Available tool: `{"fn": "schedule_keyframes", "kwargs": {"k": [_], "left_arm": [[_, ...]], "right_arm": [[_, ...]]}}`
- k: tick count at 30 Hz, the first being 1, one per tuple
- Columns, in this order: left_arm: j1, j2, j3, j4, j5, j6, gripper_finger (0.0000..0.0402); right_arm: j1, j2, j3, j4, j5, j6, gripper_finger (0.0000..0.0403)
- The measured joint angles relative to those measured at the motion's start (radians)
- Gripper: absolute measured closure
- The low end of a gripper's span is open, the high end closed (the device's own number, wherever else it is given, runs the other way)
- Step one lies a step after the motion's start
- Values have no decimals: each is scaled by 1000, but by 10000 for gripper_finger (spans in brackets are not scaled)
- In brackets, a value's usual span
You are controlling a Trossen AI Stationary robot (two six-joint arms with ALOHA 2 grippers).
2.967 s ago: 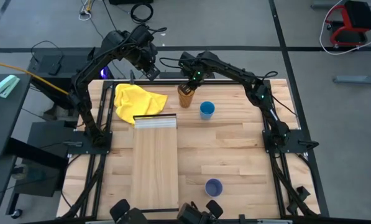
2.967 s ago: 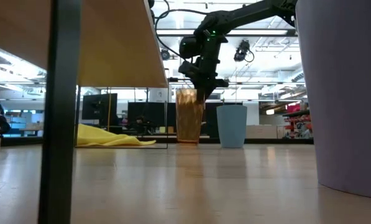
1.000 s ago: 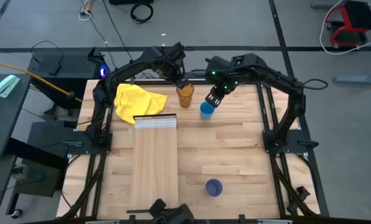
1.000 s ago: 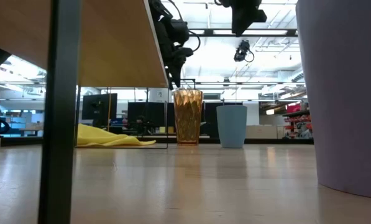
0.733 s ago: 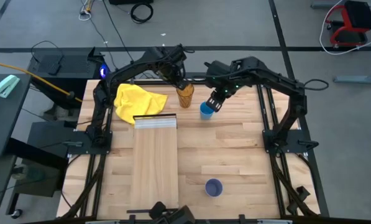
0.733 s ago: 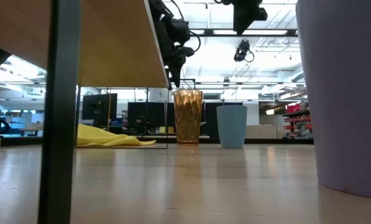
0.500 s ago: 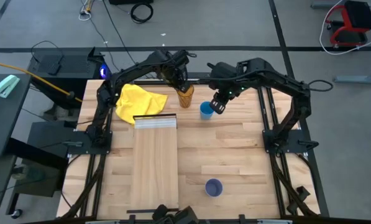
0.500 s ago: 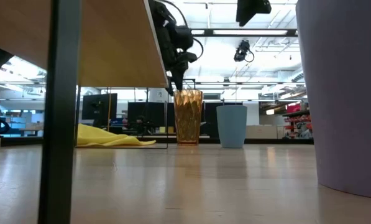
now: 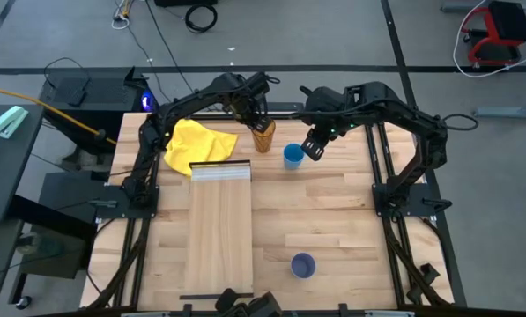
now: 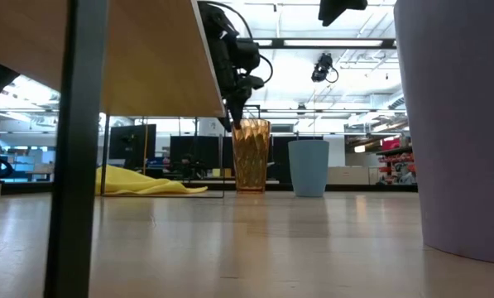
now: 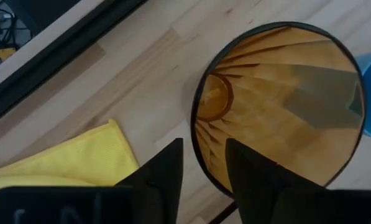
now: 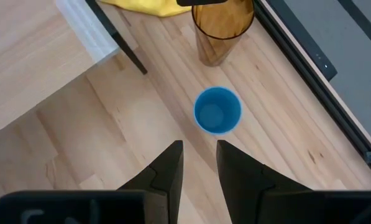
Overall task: Stack small to large cups/mugs on shelf
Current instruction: Put the yellow cup on the shelf
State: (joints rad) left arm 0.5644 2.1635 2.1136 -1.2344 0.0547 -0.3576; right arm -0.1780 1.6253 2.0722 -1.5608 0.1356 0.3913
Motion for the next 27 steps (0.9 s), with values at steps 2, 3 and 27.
{"fn": "schedule_keyframes", "kwargs": {"k": [2,3,27], "left_arm": [[0,0,0,-6,0,-11,293],[-1,0,0,-7,0,-21,301],[-42,-86,203,-235,86,51,388]], "right_arm": [[0,0,0,1,0,0,298],[0,0,0,2,0,0,298],[0,-3,0,-11,-1,-20,298]]}}
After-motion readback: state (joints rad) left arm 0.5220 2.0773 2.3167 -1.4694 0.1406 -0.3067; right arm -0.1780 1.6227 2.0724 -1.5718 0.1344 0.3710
